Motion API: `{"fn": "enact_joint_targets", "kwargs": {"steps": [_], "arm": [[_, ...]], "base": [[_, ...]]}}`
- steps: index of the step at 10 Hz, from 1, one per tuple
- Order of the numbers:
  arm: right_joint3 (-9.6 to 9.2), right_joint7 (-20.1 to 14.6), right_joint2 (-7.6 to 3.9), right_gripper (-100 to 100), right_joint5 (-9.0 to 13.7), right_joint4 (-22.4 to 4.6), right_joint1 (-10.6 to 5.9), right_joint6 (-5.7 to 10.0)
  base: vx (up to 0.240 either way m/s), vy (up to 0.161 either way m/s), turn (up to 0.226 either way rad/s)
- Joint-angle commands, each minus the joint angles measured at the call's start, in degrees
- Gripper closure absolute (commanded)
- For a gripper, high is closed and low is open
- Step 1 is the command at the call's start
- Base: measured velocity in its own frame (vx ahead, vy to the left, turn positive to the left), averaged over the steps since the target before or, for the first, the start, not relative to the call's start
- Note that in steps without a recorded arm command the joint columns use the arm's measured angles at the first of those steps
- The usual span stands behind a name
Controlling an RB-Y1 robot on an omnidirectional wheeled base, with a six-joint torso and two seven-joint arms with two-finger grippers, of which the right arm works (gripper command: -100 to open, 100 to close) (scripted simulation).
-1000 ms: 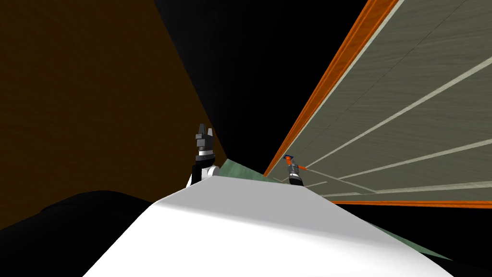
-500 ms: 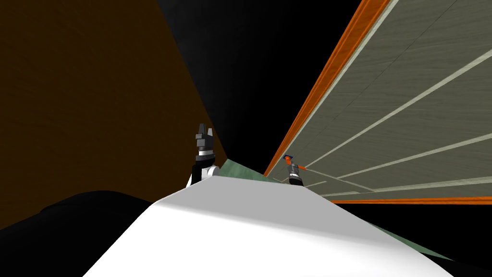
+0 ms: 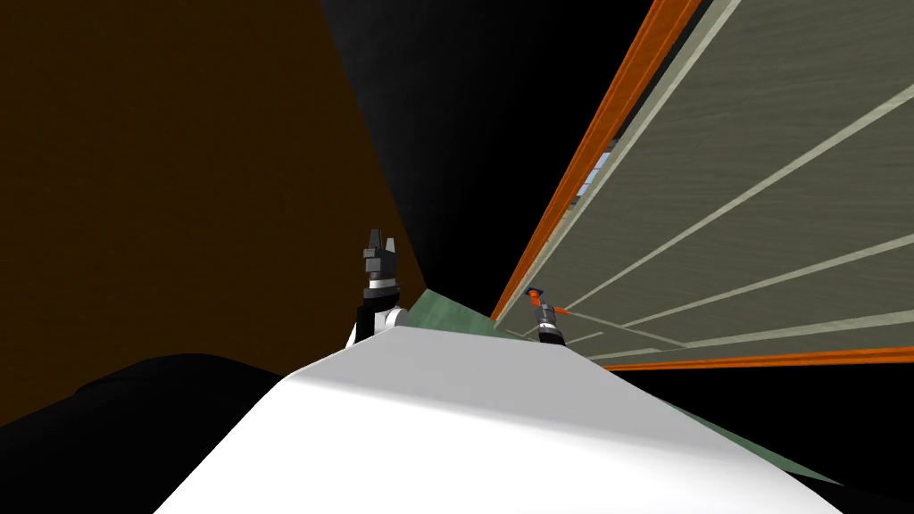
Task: Pull the door open
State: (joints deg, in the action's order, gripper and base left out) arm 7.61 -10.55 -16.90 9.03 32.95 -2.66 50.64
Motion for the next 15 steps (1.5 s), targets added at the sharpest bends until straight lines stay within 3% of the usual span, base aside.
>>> {"fn": "enact_joint_targets", "kwargs": {"steps": [1,5,7,15], "arm": [[-1.19,-1.30,-0.52,100,-0.70,0.23,0.46,0.52],[-3.34,-3.73,-1.82,100,-1.98,0.71,1.37,1.36],[-3.47,-3.78,-1.81,100,-2.06,0.55,1.24,1.35],[-8.24,-9.52,-5.48,100,-4.85,1.71,5.22,6.21]], "base": [[-0.153,-0.047,0.105],[-0.210,-0.051,0.102],[-0.133,-0.023,0.039],[-0.222,-0.047,0.101]]}}
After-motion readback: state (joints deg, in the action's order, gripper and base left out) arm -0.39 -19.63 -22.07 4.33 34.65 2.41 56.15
